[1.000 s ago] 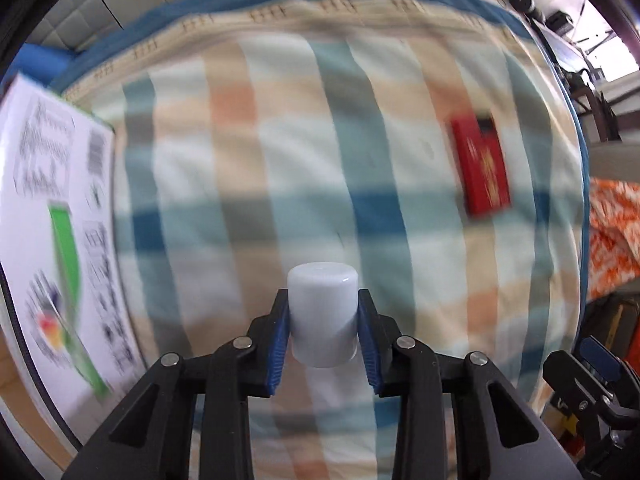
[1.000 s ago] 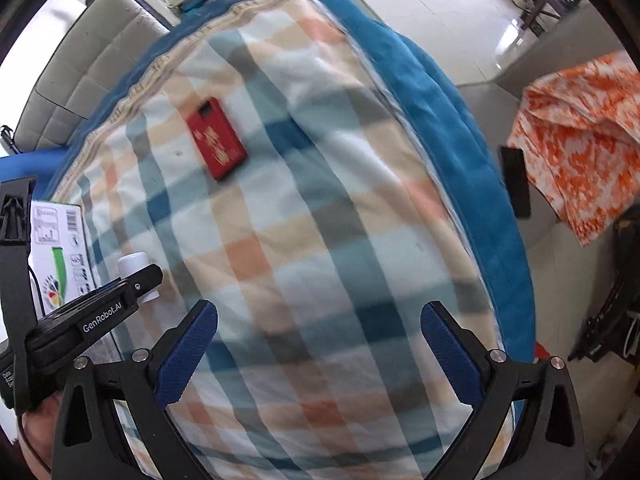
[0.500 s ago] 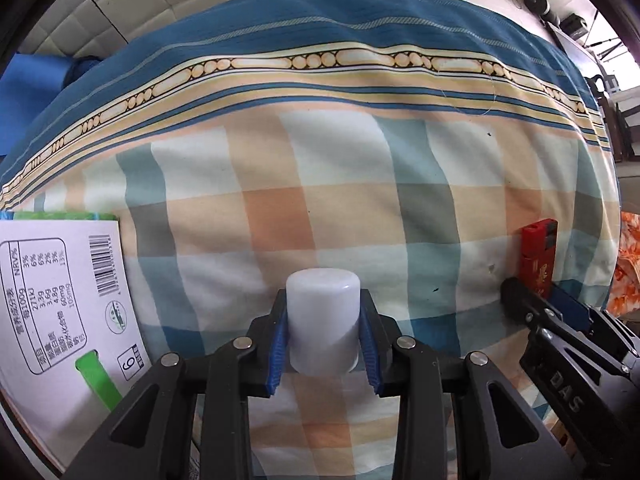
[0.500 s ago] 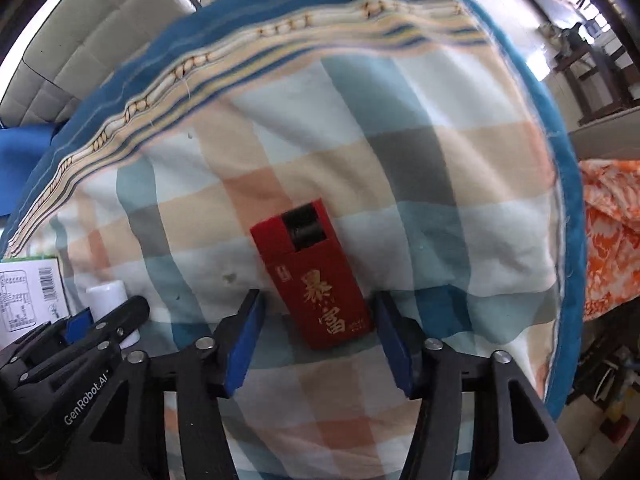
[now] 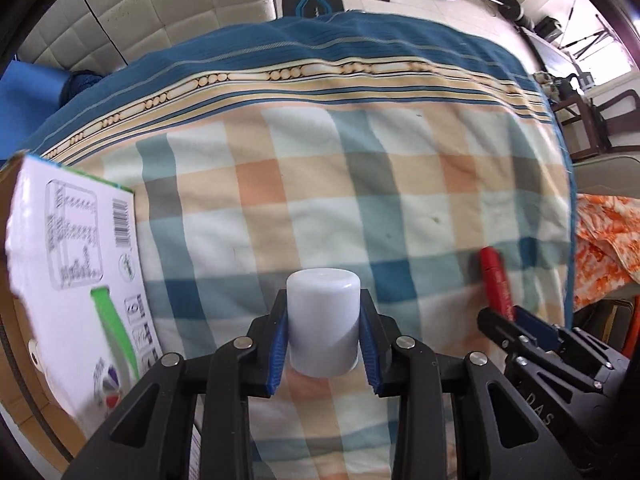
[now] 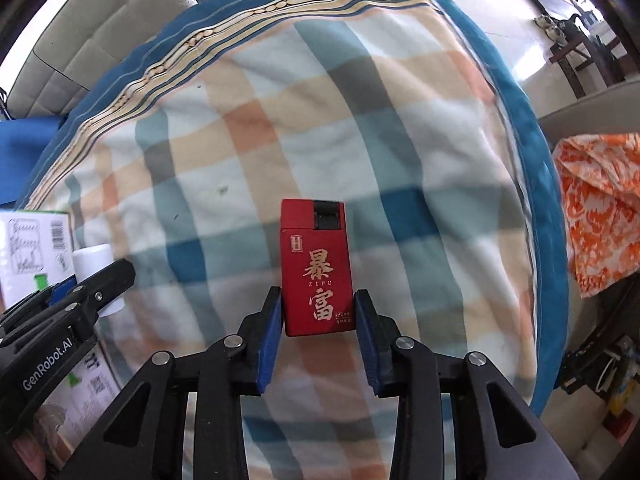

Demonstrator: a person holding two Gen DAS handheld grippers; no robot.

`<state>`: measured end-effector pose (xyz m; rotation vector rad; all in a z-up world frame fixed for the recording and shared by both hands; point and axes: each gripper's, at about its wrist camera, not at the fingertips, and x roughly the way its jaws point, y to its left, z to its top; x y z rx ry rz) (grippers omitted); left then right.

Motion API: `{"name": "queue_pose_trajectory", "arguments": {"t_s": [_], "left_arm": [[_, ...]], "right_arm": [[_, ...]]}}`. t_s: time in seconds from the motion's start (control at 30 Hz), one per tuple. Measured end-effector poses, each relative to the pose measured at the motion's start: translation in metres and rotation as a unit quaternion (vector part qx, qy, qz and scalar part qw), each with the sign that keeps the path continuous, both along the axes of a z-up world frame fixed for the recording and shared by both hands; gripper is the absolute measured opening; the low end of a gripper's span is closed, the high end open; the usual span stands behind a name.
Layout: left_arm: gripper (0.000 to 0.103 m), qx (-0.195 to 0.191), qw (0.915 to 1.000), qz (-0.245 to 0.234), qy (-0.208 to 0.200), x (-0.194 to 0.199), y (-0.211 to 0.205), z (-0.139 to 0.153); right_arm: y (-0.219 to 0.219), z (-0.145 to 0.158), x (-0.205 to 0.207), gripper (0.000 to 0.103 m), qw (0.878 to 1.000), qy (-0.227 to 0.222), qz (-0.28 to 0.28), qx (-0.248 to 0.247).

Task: Organize rigid objects
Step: 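Carry the white cup and red box into the box and lower them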

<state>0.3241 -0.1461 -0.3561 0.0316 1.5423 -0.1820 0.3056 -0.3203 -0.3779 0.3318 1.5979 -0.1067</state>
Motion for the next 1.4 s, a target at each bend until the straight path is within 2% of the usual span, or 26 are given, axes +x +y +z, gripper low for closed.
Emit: {"name": "queue_pose_trajectory", "arguments": {"t_s": [0.17, 0.2, 0.23, 0.27, 0.43, 0.53, 0.67, 0.87, 0.97, 1.07, 1.17, 1.3, 1.4], "left_arm": [[0.029, -0.017, 0.9994, -0.012, -0.028, -0.02, 0.001, 0.035], [0.029, -0.024, 0.9989, -0.016, -0.036, -0.024, 0.002, 0.049], [0.029, -0.027, 0.9986, -0.019, -0.041, -0.028, 0.006, 0.055], [0.029, -0.03, 0.9983, -0.022, -0.046, -0.032, 0.008, 0.063], [0.029, -0.039, 0.9963, -0.015, -0.075, -0.06, 0.043, 0.096], [0.029, -0.048, 0.9954, -0.004, -0.083, -0.064, 0.056, 0.104], [0.029, -0.06, 0.9938, 0.01, -0.094, -0.07, 0.079, 0.116], [0.029, -0.063, 0.9912, 0.036, -0.111, -0.077, 0.133, 0.135], [0.029, -0.051, 0.99, 0.051, -0.121, -0.08, 0.168, 0.143], [0.029, -0.034, 0.9891, 0.072, -0.124, -0.083, 0.212, 0.144], [0.029, -0.015, 0.989, 0.094, -0.113, -0.087, 0.256, 0.134], [0.029, 0.008, 0.9896, 0.119, -0.08, -0.093, 0.308, 0.104], [0.029, 0.015, 0.99, 0.131, -0.05, -0.096, 0.332, 0.074]], "right_arm": [[0.01, 0.028, -0.016, 0.035, 1.0, -0.019, 0.01, 0.005], [0.012, 0.033, -0.02, 0.034, 1.0, -0.022, 0.012, 0.006], [0.014, 0.042, -0.025, 0.029, 0.999, -0.028, 0.016, 0.007], [0.016, 0.05, -0.031, 0.012, 0.999, -0.033, 0.019, 0.007], [0.03, 0.081, -0.062, 0.011, 0.998, -0.055, 0.036, 0.008], [0.041, 0.089, -0.074, 0.011, 0.998, -0.058, 0.025, 0.03], [0.067, 0.12, -0.087, 0.011, 0.996, -0.08, 0.038, 0.032], [0.127, 0.164, -0.09, 0.011, 0.989, -0.117, 0.072, 0.048], [0.168, 0.177, -0.087, 0.011, 0.985, -0.13, 0.098, 0.056], [0.209, 0.177, -0.083, 0.011, 0.982, -0.132, 0.118, 0.064], [0.248, 0.162, -0.08, 0.011, 0.981, -0.121, 0.132, 0.075], [0.294, 0.132, -0.077, 0.011, 0.982, -0.099, 0.136, 0.089], [0.318, 0.105, -0.074, 0.011, 0.983, -0.083, 0.13, 0.099]]}}
